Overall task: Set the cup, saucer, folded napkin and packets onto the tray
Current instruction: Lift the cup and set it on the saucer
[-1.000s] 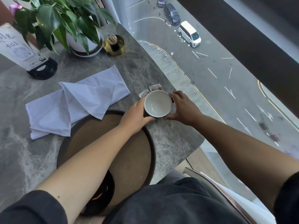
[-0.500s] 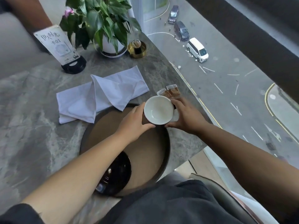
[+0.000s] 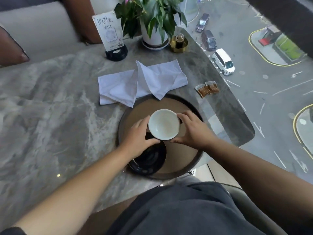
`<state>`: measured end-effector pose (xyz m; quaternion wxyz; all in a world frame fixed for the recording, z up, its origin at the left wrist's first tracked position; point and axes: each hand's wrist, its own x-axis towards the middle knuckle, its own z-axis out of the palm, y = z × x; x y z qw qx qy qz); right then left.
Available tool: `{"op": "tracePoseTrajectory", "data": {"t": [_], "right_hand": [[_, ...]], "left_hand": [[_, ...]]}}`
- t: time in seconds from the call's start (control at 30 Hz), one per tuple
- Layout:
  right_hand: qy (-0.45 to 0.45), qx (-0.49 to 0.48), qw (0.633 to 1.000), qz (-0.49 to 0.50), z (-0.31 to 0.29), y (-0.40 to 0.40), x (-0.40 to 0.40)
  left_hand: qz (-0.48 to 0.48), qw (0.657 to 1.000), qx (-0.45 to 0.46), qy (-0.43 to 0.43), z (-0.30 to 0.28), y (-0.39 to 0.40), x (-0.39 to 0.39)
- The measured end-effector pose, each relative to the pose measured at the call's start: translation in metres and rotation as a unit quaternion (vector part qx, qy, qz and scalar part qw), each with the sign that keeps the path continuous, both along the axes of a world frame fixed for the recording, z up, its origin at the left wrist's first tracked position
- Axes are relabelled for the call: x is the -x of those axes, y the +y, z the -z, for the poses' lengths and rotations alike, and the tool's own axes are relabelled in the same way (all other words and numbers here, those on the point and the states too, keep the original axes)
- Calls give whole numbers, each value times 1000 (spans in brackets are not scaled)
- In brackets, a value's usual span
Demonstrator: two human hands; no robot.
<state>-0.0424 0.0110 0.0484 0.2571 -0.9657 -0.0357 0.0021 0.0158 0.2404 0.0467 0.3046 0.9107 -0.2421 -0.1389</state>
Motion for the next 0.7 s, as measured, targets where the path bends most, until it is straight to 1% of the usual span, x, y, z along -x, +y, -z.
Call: {"op": "tracePoseTrajectory", "data": {"t": [0.1, 0.23, 0.7], "right_hand": [[4, -9, 1000, -13, 3, 23, 9], [17, -9, 1000, -22, 10, 44, 20], [43, 14, 998, -40, 37, 80, 33]], "left_hand": [[-14, 1000, -7, 8, 2, 24, 16], [-19, 999, -33, -1, 7, 47, 32], [-31, 997, -65, 13, 31, 85, 56]]}}
